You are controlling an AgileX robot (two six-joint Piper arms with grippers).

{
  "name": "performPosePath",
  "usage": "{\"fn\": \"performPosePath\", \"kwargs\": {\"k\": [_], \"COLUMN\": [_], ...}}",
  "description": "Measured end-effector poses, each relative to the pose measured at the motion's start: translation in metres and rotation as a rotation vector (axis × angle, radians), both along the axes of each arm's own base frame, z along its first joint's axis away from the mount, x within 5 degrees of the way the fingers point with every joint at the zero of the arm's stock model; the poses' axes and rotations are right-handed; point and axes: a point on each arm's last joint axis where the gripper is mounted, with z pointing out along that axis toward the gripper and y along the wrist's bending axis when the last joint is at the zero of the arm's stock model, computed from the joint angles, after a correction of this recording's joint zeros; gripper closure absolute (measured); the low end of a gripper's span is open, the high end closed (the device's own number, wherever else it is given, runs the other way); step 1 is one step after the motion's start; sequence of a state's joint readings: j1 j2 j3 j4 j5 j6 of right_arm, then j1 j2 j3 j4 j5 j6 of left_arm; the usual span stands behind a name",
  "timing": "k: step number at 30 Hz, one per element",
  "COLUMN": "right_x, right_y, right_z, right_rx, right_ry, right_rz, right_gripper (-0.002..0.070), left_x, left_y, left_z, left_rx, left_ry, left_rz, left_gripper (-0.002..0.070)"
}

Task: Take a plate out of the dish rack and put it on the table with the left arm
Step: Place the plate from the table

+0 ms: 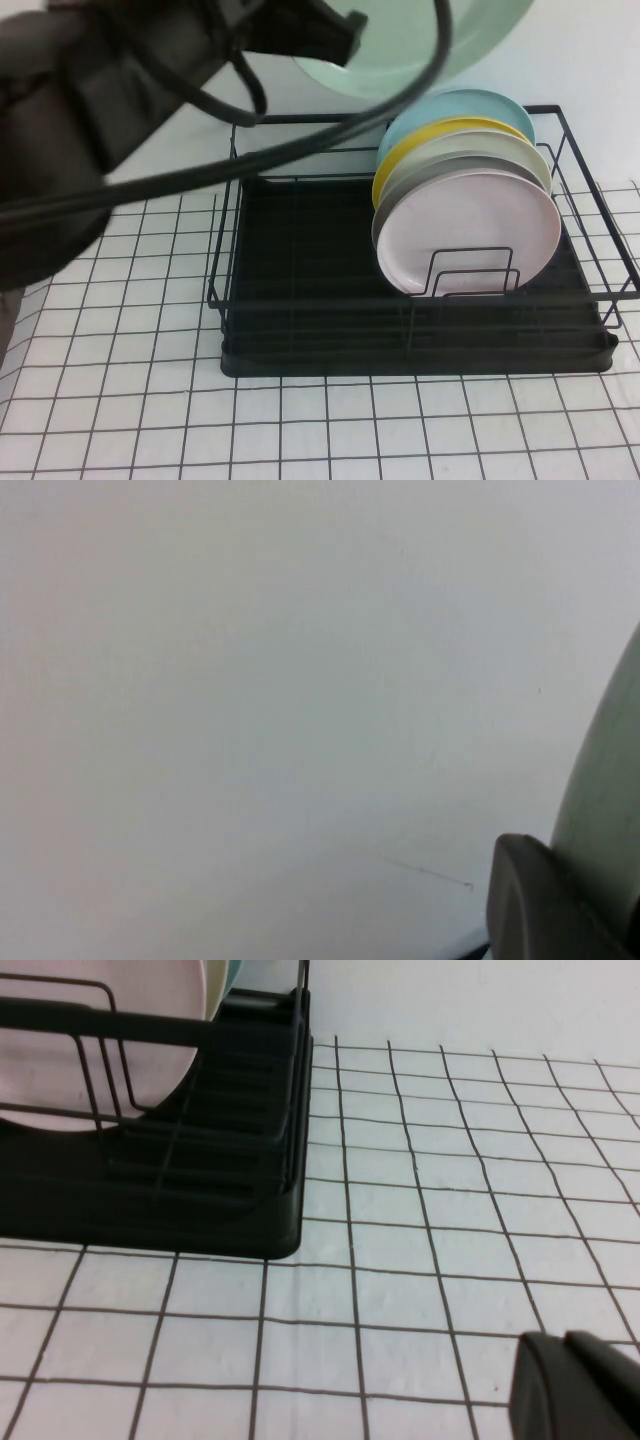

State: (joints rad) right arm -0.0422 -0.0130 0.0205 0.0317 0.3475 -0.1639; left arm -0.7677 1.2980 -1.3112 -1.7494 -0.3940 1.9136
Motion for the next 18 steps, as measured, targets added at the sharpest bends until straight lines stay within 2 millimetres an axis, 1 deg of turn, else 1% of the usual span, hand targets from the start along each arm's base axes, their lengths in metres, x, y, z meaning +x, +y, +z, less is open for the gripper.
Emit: {"fn": "performPosePath", "kwargs": {"k": [3, 7, 10, 14, 16, 18], "right_x": [0.000, 0.000, 0.000, 0.000, 0.000, 0.000], "right_y": [0.000, 0.000, 0.000, 0.000, 0.000, 0.000], "right_z": [0.000, 0.000, 0.000, 0.000, 0.000, 0.000], "right_rx": [0.000, 0.000, 0.000, 0.000, 0.000, 0.000], "right_ry": [0.000, 0.000, 0.000, 0.000, 0.000, 0.000], "right_rz": [0.000, 0.000, 0.000, 0.000, 0.000, 0.000], "right_gripper": [0.0679, 0.0679, 0.0679, 0.0679, 0.0679, 0.0679], "left_x": [-0.024, -0.048, -0.060, -0.072, -0.079, -0.083], "left_y": [0.005, -0.003, -0.016, -0.032, -0.039, -0.043], "left_z": [0.010, 0.008, 0.005, 0.002, -0.005, -0.016], "left_rx": [-0.046, -0.075, -0.162, -0.304, -0.344, -0.355], "left_ry": [-0.010, 0.007, 0.060, 0.158, 0.217, 0.273], "left_rz": [-0.021, -0.103, -0.207, -0.409, -0.514, -0.572], "left_gripper": [0.0648, 0.0648, 0.0649, 0.0649, 0.0649, 0.0649]}}
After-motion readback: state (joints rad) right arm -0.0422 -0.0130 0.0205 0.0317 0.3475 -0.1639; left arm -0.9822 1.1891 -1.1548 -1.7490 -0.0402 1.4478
